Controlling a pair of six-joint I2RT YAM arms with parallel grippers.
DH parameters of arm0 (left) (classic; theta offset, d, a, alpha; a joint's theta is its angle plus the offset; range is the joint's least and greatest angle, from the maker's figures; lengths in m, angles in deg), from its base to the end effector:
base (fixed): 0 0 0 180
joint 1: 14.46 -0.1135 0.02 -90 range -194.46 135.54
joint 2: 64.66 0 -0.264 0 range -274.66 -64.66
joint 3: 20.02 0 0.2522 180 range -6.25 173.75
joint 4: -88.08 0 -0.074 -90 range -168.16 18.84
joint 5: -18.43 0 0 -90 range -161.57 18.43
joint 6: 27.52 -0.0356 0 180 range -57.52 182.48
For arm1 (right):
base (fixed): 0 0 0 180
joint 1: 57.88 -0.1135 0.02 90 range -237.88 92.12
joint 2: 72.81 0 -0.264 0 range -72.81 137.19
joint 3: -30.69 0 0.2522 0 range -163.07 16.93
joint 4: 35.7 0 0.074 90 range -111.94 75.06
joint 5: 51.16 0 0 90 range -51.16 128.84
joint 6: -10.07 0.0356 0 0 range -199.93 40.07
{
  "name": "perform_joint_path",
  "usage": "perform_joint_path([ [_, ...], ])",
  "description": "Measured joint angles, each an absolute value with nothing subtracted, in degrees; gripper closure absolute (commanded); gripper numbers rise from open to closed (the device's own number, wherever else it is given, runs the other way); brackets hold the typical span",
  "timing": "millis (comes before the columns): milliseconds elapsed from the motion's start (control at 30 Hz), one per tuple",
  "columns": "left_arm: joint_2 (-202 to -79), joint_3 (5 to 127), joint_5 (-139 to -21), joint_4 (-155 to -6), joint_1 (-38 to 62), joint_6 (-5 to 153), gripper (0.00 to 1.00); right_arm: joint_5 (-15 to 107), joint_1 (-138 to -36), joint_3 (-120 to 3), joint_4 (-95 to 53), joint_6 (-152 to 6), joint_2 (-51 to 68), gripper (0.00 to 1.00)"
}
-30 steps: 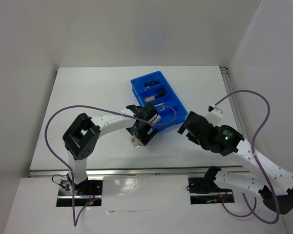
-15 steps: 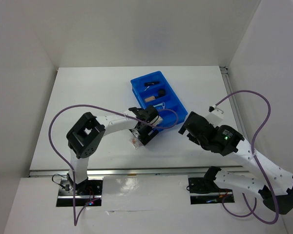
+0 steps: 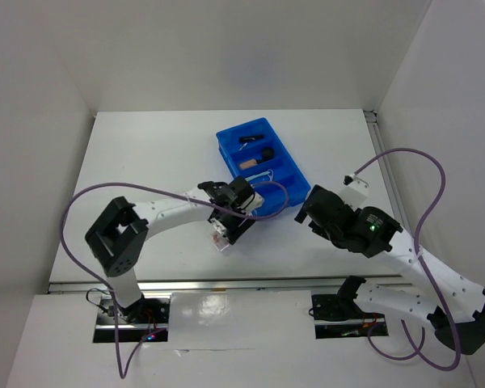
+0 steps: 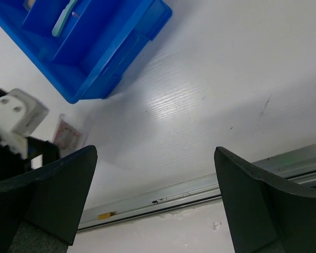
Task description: Organize the makeup
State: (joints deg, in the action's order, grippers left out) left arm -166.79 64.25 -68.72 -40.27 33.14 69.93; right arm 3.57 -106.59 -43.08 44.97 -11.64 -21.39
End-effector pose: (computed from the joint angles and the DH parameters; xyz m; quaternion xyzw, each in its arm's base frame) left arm 0.2399 -0.2601 0.1916 0.3335 0.9255 -0.0605 0.1690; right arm 0.1096 0.0937 0.3281 0.2374 0.8894 0.0695 0.3844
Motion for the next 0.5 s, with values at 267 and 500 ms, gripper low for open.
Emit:
perform_joint_path([
  [267,-156.8,76.1,-70.8,-32.2,33.4,68.7,0.51,2.8,-106.6,-43.1,45.0,-11.6,-22.7,0.0],
  [500,-165.6,95.9,-72.1,-35.4,33.4,65.8,0.52,2.4,-106.6,-43.2,45.0,-11.6,-25.0,0.0],
])
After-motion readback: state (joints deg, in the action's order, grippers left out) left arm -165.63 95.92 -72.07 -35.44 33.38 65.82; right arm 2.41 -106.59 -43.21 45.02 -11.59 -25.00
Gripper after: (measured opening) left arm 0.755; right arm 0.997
